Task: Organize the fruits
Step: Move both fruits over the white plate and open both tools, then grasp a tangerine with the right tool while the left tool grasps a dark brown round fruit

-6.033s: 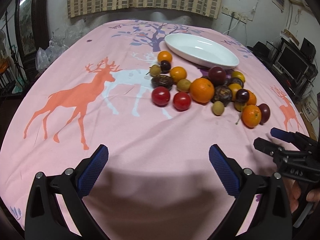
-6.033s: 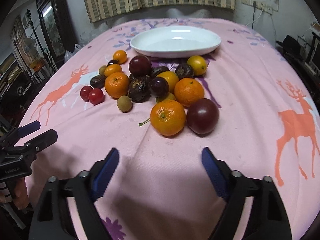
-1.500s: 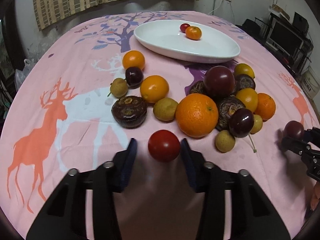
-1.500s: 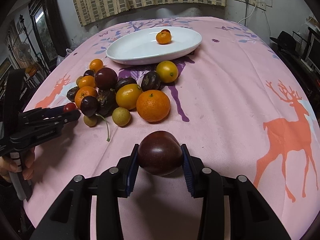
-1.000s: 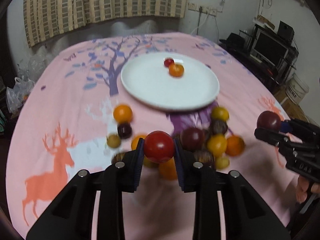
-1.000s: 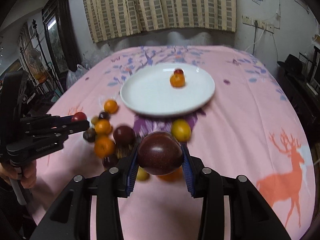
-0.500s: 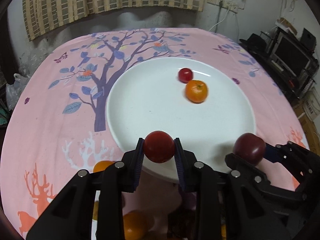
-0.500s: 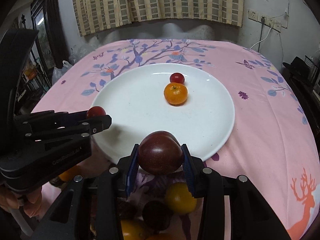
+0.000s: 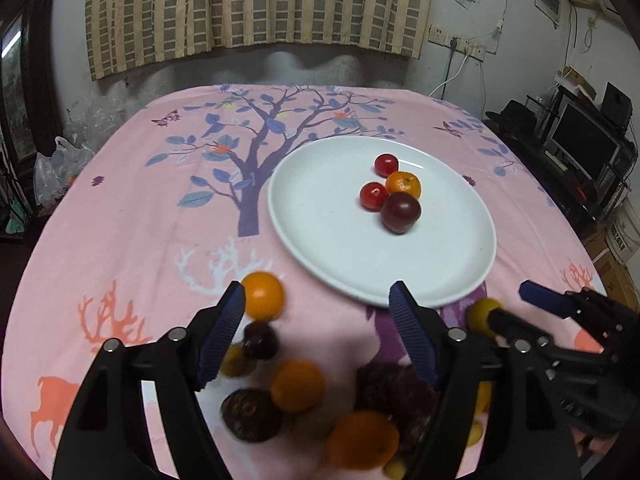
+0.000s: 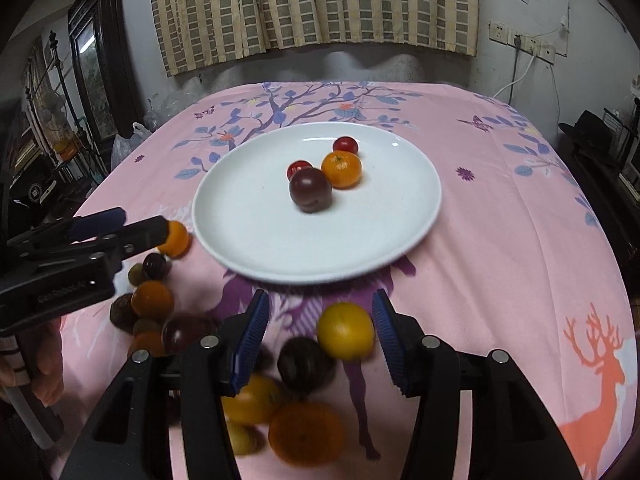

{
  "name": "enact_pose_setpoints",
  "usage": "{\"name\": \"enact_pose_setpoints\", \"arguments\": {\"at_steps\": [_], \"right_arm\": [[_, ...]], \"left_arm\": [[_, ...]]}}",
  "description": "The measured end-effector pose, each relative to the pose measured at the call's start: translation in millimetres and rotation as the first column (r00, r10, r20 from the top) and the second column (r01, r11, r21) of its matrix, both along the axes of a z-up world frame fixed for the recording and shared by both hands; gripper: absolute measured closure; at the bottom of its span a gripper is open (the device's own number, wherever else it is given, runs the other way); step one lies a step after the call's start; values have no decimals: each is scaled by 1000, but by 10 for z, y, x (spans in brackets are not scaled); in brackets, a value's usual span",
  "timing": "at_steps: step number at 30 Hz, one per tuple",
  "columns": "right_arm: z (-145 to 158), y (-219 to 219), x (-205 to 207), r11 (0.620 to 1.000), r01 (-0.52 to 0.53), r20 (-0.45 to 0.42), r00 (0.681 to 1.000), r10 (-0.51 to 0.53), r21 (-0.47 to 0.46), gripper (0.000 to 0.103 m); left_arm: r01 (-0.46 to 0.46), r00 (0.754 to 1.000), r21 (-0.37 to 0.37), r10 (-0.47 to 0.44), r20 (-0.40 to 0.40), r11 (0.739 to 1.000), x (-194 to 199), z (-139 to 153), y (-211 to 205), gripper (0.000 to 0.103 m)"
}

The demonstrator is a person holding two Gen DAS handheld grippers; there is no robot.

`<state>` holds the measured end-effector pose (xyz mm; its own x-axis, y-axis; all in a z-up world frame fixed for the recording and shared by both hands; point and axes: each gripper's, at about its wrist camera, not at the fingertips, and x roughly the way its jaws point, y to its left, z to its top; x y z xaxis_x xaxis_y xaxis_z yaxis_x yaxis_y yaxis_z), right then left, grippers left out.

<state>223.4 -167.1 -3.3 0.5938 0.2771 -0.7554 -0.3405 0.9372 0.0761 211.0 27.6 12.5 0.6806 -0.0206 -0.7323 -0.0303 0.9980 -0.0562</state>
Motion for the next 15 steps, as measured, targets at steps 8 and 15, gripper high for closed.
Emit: {"name": "enact_pose_setpoints", "arguments": {"at_steps": [8, 15], "right_arm": [[-74, -238, -438, 1000, 23, -37, 999, -23, 5, 47], [-148, -245, -804, 1000, 12, -51, 999, -12, -8, 47]], "left_arm": [[14, 999, -7, -14, -33, 1000, -583, -156, 148, 27], [19, 998, -15, -20, -57, 1000, -957, -308, 208, 26]]}}
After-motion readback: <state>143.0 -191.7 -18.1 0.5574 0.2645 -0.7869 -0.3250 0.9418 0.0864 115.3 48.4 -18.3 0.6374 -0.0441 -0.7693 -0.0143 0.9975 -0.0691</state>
